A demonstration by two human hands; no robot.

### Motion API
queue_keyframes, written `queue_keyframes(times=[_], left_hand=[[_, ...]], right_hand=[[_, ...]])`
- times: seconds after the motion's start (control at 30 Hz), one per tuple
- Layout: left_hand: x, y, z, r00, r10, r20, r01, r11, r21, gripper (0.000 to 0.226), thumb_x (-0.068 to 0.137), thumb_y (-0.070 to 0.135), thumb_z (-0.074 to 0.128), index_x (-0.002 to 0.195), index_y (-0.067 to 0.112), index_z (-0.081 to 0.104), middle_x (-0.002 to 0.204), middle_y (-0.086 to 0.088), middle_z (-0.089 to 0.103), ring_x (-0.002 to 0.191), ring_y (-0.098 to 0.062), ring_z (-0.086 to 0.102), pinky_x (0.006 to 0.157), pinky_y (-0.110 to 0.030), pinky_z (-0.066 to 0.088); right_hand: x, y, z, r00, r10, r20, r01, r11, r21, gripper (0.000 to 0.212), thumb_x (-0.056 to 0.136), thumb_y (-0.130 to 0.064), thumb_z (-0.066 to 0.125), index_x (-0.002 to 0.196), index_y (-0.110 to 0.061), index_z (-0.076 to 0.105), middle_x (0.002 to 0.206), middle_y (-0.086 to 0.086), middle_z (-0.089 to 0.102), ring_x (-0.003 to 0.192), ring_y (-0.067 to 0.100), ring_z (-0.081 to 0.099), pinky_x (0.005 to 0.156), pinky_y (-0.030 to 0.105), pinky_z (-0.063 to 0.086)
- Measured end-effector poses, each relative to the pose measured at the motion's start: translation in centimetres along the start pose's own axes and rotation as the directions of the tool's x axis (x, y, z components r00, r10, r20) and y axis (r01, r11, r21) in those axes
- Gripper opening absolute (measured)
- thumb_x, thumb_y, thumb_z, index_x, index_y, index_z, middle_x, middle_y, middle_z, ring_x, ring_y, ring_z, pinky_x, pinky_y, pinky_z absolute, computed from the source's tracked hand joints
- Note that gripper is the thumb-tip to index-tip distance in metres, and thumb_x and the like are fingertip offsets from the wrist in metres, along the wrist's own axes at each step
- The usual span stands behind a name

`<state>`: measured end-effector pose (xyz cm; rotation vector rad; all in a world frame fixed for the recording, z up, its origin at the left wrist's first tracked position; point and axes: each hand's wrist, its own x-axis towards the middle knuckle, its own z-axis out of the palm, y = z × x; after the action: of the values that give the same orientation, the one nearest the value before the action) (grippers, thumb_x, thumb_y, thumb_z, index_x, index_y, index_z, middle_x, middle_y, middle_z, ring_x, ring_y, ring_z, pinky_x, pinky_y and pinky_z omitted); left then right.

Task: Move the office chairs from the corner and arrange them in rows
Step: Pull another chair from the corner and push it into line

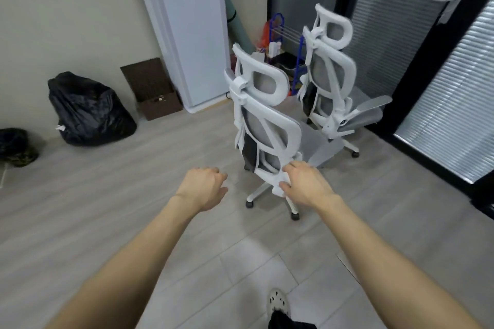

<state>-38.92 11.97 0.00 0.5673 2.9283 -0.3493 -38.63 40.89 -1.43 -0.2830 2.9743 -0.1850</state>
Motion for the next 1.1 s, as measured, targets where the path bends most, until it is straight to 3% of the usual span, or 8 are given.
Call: queue_keyframes(times=[0.27, 0.43, 0.53, 0.63, 0.73, 0.83, 0.97, 1.1], left_hand=[[17.9, -7.4, -4.4, 0.933, 0.109, -0.343, -0.117, 0.993, -0.002, 0.033, 0.102, 0.047, 0.061, 0.121, 0.021, 0.069, 0.117, -0.003, 0.070, 0.108, -0.034, 0.069, 0.092, -0.045, 0.054], [29.9, -10.5, -6.9, 0.727, 0.281, -0.626, -0.342, 0.939, 0.024, 0.048, 0.099, 0.036, 0.071, 0.141, 0.013, 0.065, 0.147, -0.013, 0.064, 0.135, -0.036, 0.060, 0.113, -0.049, 0.047], [36.1, -11.8, -8.4, 0.670, 0.398, -0.626, -0.466, 0.883, 0.062, 0.066, 0.101, 0.055, 0.064, 0.154, 0.017, 0.056, 0.159, -0.014, 0.056, 0.147, -0.035, 0.051, 0.126, -0.053, 0.037], [40.9, -12.6, -8.7, 0.652, 0.484, -0.583, -0.552, 0.831, 0.071, 0.079, 0.099, 0.075, 0.055, 0.163, 0.028, 0.048, 0.160, -0.008, 0.057, 0.151, -0.030, 0.047, 0.132, -0.054, 0.027], [44.3, -12.4, -8.8, 0.618, 0.536, -0.575, -0.609, 0.789, 0.080, 0.075, 0.095, 0.084, 0.054, 0.144, 0.028, 0.062, 0.129, -0.001, 0.071, 0.126, -0.028, 0.062, 0.125, -0.052, 0.034], [45.0, -11.4, -8.3, 0.561, 0.500, -0.660, -0.617, 0.784, 0.069, 0.061, 0.094, 0.082, 0.059, 0.116, 0.026, 0.067, 0.107, 0.001, 0.070, 0.102, -0.029, 0.063, 0.104, -0.048, 0.044], [44.0, -10.5, -7.2, 0.518, 0.426, -0.742, -0.620, 0.785, 0.017, 0.054, 0.094, 0.077, 0.066, 0.102, 0.024, 0.066, 0.096, 0.000, 0.064, 0.091, -0.030, 0.058, 0.090, -0.048, 0.044], [42.2, -9.5, -7.1, 0.515, 0.400, -0.758, -0.627, 0.779, -0.015, 0.069, 0.093, 0.090, 0.055, 0.098, 0.023, 0.068, 0.093, 0.001, 0.064, 0.089, -0.027, 0.055, 0.090, -0.047, 0.043]], right_hand=[[15.7, 2.6, -2.5, 0.980, 0.131, -0.152, -0.128, 0.991, 0.032, 0.054, 0.106, -0.049, 0.059, 0.143, -0.011, 0.051, 0.142, 0.011, 0.059, 0.136, 0.032, 0.053, 0.111, 0.044, 0.045], [23.0, 3.9, -0.4, 0.948, 0.289, -0.134, -0.272, 0.953, 0.134, 0.086, 0.099, -0.070, 0.062, 0.157, -0.010, 0.043, 0.155, 0.012, 0.051, 0.146, 0.033, 0.046, 0.125, 0.044, 0.036], [25.8, 3.6, 1.6, 0.896, 0.436, -0.077, -0.402, 0.874, 0.273, 0.082, 0.095, -0.079, 0.059, 0.144, -0.013, 0.056, 0.140, 0.009, 0.061, 0.133, 0.031, 0.054, 0.118, 0.044, 0.042], [26.0, 2.4, 3.3, 0.810, 0.566, -0.154, -0.468, 0.781, 0.414, 0.077, 0.092, -0.084, 0.054, 0.133, -0.020, 0.063, 0.126, 0.000, 0.064, 0.126, 0.024, 0.056, 0.115, 0.042, 0.045], [25.4, 1.4, 3.9, 0.754, 0.637, -0.162, -0.510, 0.722, 0.467, 0.078, 0.090, -0.085, 0.060, 0.136, -0.022, 0.064, 0.127, -0.004, 0.064, 0.128, 0.019, 0.053, 0.115, 0.039, 0.045], [24.9, 0.2, 3.8, 0.715, 0.685, -0.143, -0.542, 0.671, 0.506, 0.087, 0.085, -0.093, 0.058, 0.137, -0.023, 0.064, 0.127, -0.007, 0.063, 0.127, 0.017, 0.052, 0.113, 0.039, 0.048], [24.1, -0.8, 3.9, 0.679, 0.724, -0.123, -0.561, 0.620, 0.548, 0.078, 0.088, -0.087, 0.061, 0.135, -0.025, 0.065, 0.126, -0.007, 0.063, 0.126, 0.015, 0.052, 0.111, 0.039, 0.049], [22.2, -1.6, 4.4, 0.658, 0.737, -0.153, -0.560, 0.615, 0.555, 0.069, 0.091, -0.078, 0.067, 0.133, -0.024, 0.065, 0.126, -0.006, 0.063, 0.125, 0.015, 0.052, 0.110, 0.037, 0.049]])
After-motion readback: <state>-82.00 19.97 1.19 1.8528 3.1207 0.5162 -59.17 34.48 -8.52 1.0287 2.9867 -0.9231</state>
